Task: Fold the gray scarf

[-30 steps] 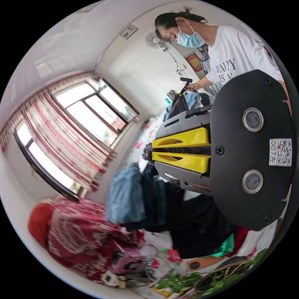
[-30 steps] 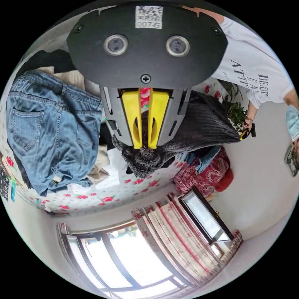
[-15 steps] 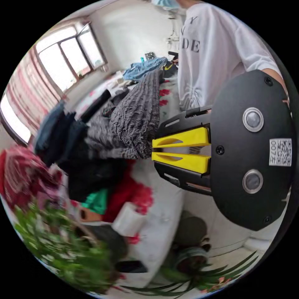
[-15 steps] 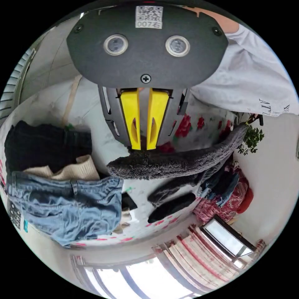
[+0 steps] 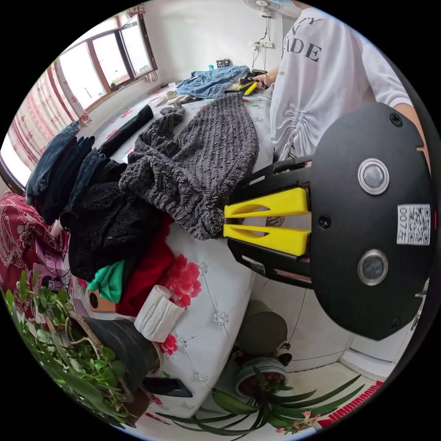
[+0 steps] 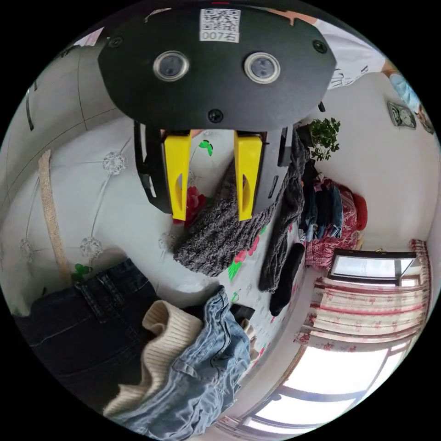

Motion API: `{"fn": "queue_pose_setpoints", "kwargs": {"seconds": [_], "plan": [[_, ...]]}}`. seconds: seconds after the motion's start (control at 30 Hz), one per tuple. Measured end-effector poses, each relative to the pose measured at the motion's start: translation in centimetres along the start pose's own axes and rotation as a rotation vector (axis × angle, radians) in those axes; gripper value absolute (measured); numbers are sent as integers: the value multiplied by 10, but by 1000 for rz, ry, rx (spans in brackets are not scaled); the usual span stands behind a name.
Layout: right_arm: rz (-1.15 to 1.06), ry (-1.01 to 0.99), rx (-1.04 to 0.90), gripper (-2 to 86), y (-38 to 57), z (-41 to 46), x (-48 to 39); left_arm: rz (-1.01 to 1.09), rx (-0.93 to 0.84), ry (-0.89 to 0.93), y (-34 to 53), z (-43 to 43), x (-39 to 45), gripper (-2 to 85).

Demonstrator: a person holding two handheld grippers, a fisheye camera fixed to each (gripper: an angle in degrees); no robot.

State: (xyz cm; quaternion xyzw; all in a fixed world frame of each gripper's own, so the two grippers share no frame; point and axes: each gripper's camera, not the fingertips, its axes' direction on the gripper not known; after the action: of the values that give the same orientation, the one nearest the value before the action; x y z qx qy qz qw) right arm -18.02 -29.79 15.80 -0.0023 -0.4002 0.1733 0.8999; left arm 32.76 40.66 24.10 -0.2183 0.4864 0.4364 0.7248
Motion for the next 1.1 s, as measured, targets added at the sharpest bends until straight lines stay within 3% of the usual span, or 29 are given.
{"fn": "queue_pose_setpoints", "kwargs": {"seconds": [0.17, 0.3, 0.4, 0.47, 0.53, 0.63, 0.73, 0.87, 1.1], "plan": [[110, -102, -20, 31, -30, 30, 6, -6, -16, -25, -9, -9, 13, -2], [-309, -253, 206, 12, -21, -52, -70, -3, 6, -20, -7, -25, 18, -2], [-644, -106, 354, 13, 32, -129, -116, 8, 21, -20, 0, -28, 29, -1], [-621, 75, 361, 21, 52, -152, -106, 12, -7, -18, 9, -16, 37, 1], [-415, 273, 284, 35, 54, -152, -52, 17, -56, -4, 16, 1, 41, 5], [-104, 381, 174, 53, 55, -127, 30, 12, -129, 10, 25, 31, 41, 23], [43, 364, 216, 69, 66, -108, 68, -24, -136, 9, 31, 41, 36, 45], [15, 365, 250, 83, 62, -81, 61, -45, -117, -48, 33, 23, 33, 57], [-233, 482, 93, 115, -2, 10, 7, -52, 25, -99, 11, -6, 42, 65]]}}
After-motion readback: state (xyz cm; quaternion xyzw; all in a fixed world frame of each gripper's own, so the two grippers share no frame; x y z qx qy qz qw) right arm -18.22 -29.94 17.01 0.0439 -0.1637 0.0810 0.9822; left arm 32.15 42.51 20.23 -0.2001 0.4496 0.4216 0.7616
